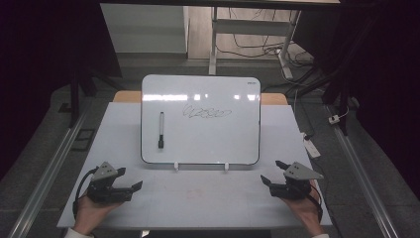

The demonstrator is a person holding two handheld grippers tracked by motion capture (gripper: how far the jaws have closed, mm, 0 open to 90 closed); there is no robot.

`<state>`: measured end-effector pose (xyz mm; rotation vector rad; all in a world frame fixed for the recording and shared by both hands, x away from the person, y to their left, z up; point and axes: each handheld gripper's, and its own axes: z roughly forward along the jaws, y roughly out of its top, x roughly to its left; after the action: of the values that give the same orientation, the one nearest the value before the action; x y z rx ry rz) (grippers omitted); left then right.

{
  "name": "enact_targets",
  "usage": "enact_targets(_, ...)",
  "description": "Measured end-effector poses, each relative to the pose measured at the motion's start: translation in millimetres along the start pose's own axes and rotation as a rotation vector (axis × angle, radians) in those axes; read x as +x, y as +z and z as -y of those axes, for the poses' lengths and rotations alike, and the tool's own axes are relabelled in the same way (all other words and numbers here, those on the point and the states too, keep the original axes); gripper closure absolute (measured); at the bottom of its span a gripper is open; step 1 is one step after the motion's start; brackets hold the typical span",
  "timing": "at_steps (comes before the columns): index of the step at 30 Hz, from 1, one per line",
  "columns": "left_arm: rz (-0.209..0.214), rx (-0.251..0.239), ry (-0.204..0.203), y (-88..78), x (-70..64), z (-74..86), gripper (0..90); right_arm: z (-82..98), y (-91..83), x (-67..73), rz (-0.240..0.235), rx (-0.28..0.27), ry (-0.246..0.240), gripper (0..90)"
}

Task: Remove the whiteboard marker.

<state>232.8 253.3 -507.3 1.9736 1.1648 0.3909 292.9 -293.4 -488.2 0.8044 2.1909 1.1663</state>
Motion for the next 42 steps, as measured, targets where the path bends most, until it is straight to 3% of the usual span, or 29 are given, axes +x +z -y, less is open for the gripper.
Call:
enact_targets(16,-0.017,0.009,-0.011,-3.3,1.2,-3.3,17.5,2.4,0.8,0.5,0.009,-0.009,0.012,24.6)
enact_targets(25,-0.039,-0.062,-0.011,-19.7,3.1,-47.9,18.1,0.1,-1.5,1.0,0.01,-0.022,0.008,26.1)
enact_targets(34,-0.028,-0.07,0.046,-8.1,-6.1,-91.6,18.7,1.1,-0.1,3.4,0.011,-0.014,0.005,27.3)
enact_targets(42,-0.024,-0.081,0.058,10.3,-8.9,-123.5,23.1,2.9,1.5,3.1,0.015,0.0,0.016,27.7)
